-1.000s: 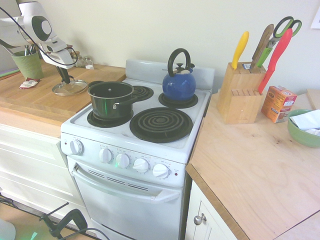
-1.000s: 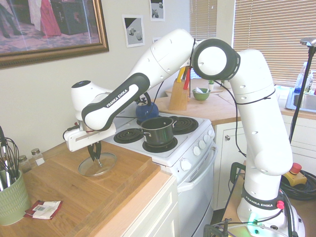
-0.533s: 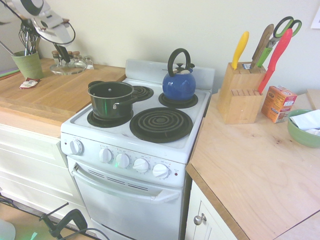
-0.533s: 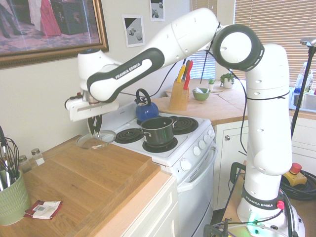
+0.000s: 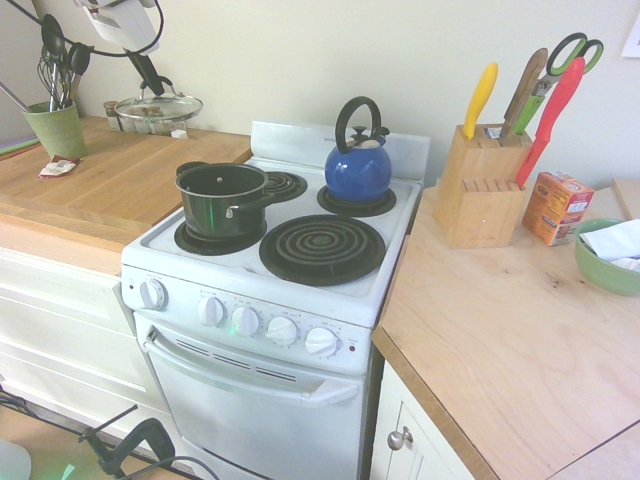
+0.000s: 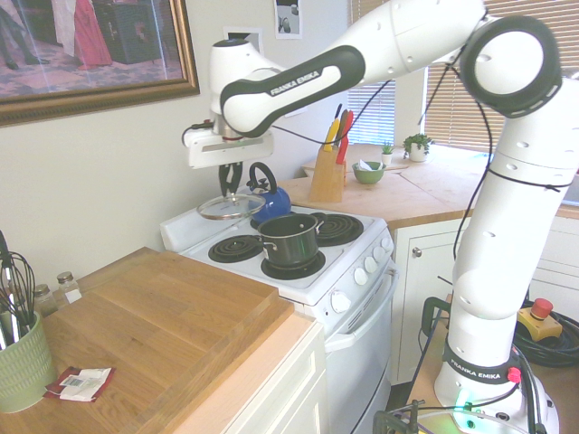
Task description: Cover the lid of the pot
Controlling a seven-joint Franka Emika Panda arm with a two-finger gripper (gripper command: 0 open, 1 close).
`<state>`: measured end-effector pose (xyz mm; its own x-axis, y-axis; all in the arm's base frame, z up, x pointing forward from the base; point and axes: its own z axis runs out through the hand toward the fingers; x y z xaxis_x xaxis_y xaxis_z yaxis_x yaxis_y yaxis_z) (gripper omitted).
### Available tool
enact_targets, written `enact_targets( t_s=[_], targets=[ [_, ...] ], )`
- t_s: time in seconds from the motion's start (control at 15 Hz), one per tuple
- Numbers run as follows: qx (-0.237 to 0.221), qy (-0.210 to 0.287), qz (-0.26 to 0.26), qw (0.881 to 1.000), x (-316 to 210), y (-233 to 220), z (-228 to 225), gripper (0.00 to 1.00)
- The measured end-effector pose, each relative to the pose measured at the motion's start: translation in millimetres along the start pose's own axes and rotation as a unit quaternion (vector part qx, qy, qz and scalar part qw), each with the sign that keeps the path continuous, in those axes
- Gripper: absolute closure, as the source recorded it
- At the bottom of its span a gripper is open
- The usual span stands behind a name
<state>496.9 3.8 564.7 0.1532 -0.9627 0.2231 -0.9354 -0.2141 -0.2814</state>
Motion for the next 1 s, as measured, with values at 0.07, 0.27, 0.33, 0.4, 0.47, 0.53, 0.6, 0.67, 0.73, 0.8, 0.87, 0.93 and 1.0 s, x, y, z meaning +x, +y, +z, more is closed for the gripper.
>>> enact_targets(
  t_s=[0.07,0.27,0.33,0.4,0.47,0.53,0.6,0.67,0.73,0.8,0.87,0.93,1.0],
  targets=[
    [-0.004,0.002,0.01,1.0,11,16,0,1.0],
    [-0.013,0.002,0.035,0.999,40,59,11,1.0],
    [-0.015,0.002,0.041,0.999,50,70,18,1.0],
    [-0.016,0.002,0.047,0.999,60,79,28,1.0],
    [-0.017,0.002,0.053,0.998,68,87,39,1.0],
    [-0.017,0.002,0.056,0.998,75,91,48,1.0],
    [-0.016,0.003,0.059,0.998,81,93,55,1.0],
    [-0.015,0.005,0.06,0.998,86,93,63,1.0],
    [-0.014,0.006,0.059,0.998,89,91,71,1.0],
    [-0.013,0.006,0.057,0.998,91,88,80,1.0],
    [-0.014,0.006,0.055,0.998,93,83,88,1.0],
    [-0.016,0.005,0.054,0.998,94,78,94,1.0],
    [-0.018,0.005,0.052,0.998,96,72,99,1.0]
  ],
)
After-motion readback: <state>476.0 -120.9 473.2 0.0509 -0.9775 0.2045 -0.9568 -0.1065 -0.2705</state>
